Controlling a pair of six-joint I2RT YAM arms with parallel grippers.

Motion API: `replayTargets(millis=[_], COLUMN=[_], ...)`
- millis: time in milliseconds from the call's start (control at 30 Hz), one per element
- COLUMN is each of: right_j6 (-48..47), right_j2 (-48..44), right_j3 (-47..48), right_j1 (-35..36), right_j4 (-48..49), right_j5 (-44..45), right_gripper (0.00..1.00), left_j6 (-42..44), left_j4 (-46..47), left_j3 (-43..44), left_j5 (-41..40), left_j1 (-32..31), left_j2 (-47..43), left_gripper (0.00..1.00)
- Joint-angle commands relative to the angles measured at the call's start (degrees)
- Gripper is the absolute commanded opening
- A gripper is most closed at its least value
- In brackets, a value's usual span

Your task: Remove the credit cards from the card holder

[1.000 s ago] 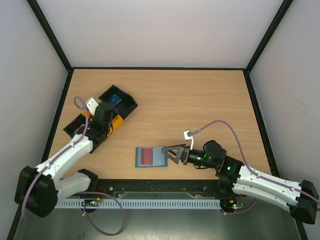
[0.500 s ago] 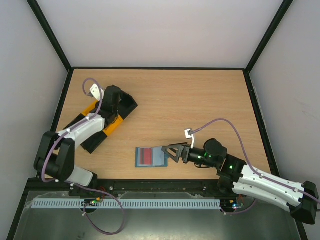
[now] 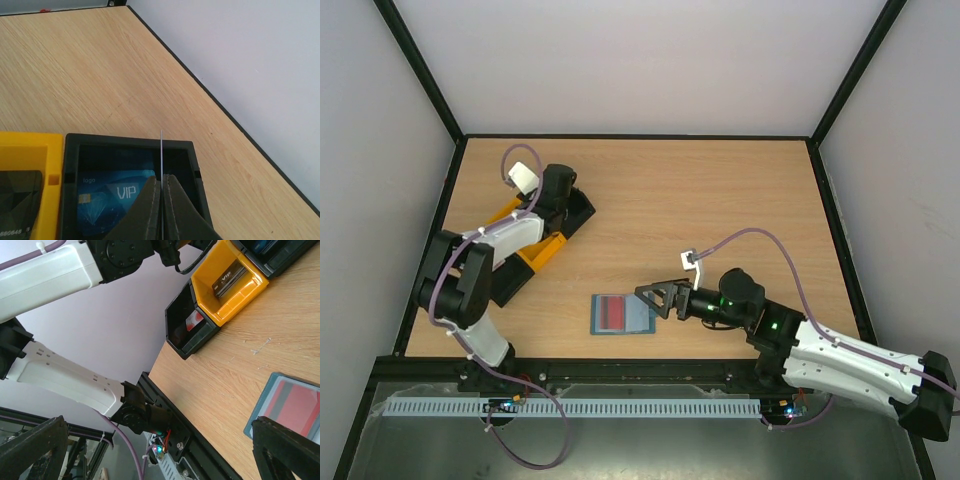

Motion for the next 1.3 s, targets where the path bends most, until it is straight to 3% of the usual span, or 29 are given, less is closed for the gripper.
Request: replayTargets(millis=[0,533,1267], right_j6=[-1.05,-0.93,-0.43], right_j2=[-0.60,-7.43,-9.67], right_j3=[1.98,1.60,0.68], right_j1=[-0.24,-0.17,-0.21], right_j4=[-0.31,-4.56,-6.43], right_j5=[0.40,6.31,7.39], right_gripper=[0.98,0.98,0.98], left_j6=[-0.30,-1.53,-0.13], left_j4=[-1.01,-1.36,-2.12], left_j3=[3.20,9.50,11.69], left_j5=[-3.31,-5.42,-7.34], left_j1=[0.59,1.59,1.59], left_j2=[2.38,13.93,17.41], left_gripper=[0.03,0.03,0.03])
